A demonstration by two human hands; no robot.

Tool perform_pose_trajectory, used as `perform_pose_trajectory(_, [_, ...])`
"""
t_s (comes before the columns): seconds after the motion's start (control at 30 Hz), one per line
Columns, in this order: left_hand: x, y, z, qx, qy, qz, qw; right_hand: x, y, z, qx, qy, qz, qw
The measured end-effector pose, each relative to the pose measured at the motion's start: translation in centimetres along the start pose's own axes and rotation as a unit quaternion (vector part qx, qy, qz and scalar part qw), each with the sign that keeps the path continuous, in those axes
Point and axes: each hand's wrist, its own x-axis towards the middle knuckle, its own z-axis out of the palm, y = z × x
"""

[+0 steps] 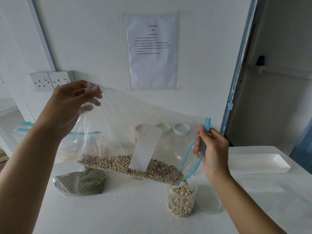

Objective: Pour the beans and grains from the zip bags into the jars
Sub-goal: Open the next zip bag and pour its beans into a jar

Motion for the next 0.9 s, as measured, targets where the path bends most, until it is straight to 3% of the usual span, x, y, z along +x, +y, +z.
perform_pose_trajectory(0.9, [-0.12,0.77,-0.15,0.007,-0.009,0.008,1.000,-0.52,-0.48,0.31,-0.004,0.004,-0.004,1.000])
